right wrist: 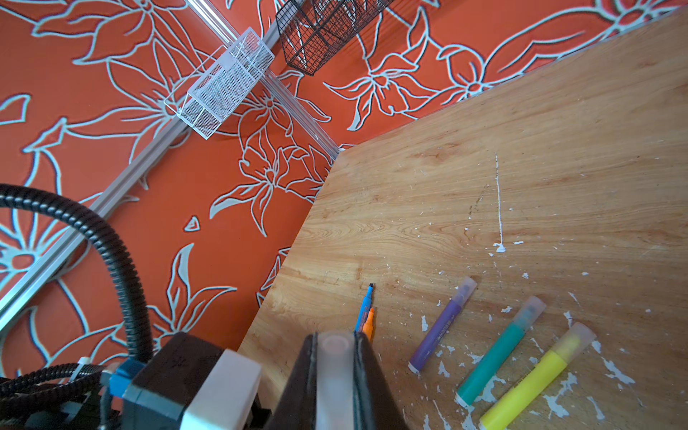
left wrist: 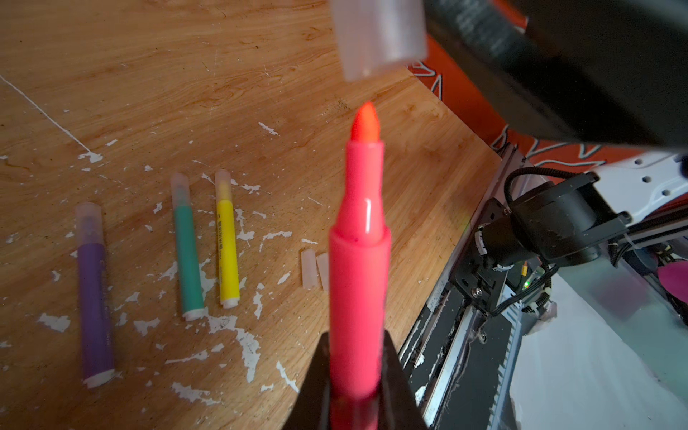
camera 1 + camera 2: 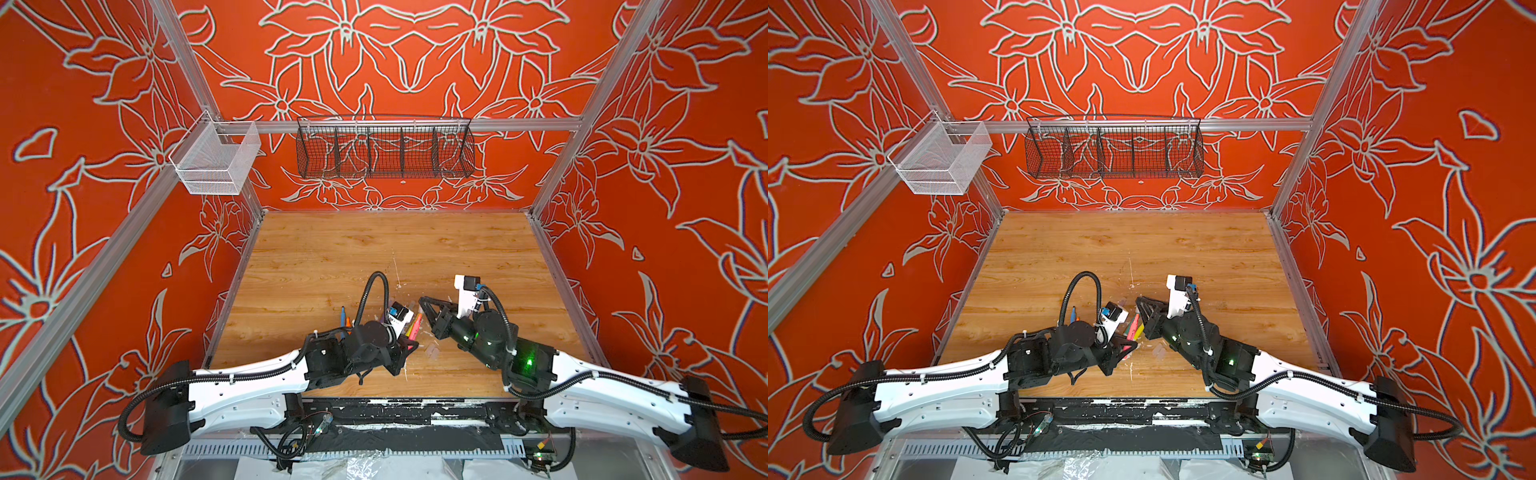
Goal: Insert the pens into the pen caps
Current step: 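Lower the cap onto the pink marker tip with the right gripper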
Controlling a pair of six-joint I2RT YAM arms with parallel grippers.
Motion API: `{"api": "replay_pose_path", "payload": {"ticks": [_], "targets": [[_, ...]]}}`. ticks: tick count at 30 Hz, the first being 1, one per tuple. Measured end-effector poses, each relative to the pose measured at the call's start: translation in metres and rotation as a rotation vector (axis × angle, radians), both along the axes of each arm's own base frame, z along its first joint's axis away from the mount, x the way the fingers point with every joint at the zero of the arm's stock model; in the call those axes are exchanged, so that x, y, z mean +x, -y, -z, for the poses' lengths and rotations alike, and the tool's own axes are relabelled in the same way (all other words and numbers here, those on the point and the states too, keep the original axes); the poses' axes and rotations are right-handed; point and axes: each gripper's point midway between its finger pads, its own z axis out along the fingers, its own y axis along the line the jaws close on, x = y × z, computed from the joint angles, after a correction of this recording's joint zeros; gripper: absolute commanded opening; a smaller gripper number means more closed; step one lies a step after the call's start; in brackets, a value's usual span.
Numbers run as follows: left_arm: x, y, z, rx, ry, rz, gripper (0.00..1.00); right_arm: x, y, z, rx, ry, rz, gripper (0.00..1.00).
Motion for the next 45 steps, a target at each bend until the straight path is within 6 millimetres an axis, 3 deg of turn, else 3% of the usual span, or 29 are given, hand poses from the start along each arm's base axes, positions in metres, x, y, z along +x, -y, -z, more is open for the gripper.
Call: {"api": "replay_pose_path", "payload": {"ticks": [27, 32, 45], "targets": [[0.008, -0.006, -0.001, 0.012, 0.014, -0.056, 0.00, -0.002, -0.012, 0.016, 0.032, -0.034, -0.035, 0.06], [0.014, -0.013, -0.010, -0.049, -0.035, -0.069, 0.00, -0.001, -0.019, 0.014, 0.061, -0.024, -0.053, 0.06], [0.011, -0.016, -0.013, -0.122, -0.101, -0.023, 0.00, 0.001, -0.029, 0.015, 0.070, -0.019, -0.073, 0.21]]}}
